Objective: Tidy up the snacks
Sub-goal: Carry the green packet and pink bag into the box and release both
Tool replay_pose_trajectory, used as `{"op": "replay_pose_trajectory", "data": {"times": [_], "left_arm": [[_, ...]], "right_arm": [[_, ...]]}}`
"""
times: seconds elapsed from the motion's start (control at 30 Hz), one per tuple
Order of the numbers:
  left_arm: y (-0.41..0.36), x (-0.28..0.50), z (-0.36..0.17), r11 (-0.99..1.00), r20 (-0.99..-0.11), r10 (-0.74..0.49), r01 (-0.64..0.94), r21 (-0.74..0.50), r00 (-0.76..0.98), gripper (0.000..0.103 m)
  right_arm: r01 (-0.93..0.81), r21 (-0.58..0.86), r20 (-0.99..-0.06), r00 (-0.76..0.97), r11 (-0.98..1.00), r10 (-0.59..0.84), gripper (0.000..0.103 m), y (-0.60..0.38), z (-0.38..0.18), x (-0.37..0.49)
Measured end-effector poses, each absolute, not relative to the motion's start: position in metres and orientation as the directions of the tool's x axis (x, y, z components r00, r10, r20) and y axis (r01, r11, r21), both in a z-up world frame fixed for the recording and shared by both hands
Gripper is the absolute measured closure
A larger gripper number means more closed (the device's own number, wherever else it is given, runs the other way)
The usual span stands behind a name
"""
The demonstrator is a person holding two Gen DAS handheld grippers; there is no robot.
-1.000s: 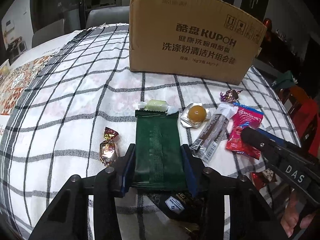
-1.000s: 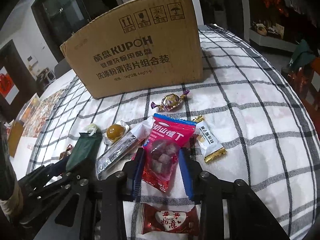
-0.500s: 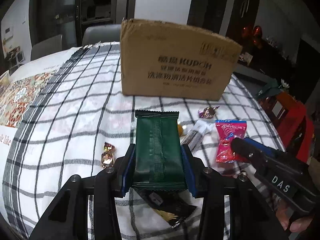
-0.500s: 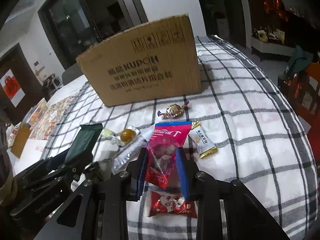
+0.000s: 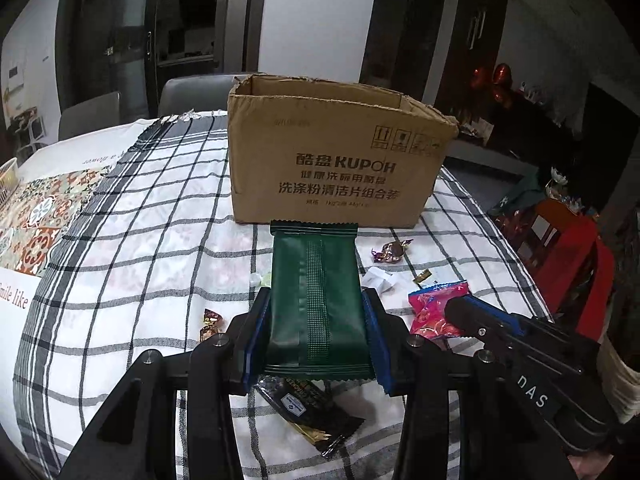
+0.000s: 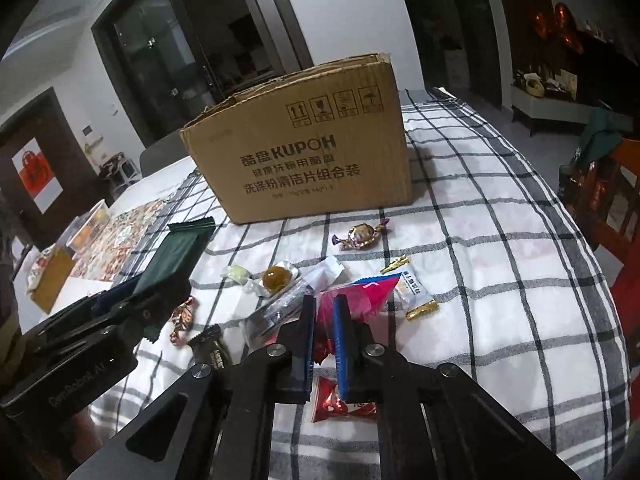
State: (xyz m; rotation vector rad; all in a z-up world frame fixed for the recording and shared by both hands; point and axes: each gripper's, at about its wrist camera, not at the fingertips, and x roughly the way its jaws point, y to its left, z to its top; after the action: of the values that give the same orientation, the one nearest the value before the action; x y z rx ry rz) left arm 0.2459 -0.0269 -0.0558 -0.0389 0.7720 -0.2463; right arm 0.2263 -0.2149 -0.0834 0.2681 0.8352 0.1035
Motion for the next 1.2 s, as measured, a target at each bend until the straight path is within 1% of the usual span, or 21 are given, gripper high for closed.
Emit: {"op": "replay_pose_trajectory", "data": {"times": [0.13, 0.33, 0.9, 1.2], "left_arm": [[-0.028, 0.244, -0.054, 0.97, -0.682, -0.235, 0.209, -0.122, 0.693, 0.059], [-0.028, 0.244, -0.047, 0.968, -0.671, -0.246, 0.215, -0.131, 0.7, 0.059], [-0.03, 0.268, 0.011, 0.963, -0.572, -0.265, 0.245, -0.114, 0.777, 0.059], [-0.027, 0.294, 0.038, 0.962, -0.542, -0.265, 0.254, -0.097, 0.798, 0.06]], "right_arm": [[0.017, 0.285, -0.716, 0.669, 0.959, 0.201, 0.095, -0.216, -0.084, 0.225], [-0.004, 0.284, -0.689, 0.694, 0.959, 0.207, 0.095, -0.215, -0.071, 0.224], [-0.067, 0.253, -0.552, 0.809, 0.965, 0.201, 0.095, -0.217, -0.003, 0.249], [-0.085, 0.227, -0.48, 0.857, 0.97, 0.188, 0.095, -0.218, 0.032, 0.276]]}}
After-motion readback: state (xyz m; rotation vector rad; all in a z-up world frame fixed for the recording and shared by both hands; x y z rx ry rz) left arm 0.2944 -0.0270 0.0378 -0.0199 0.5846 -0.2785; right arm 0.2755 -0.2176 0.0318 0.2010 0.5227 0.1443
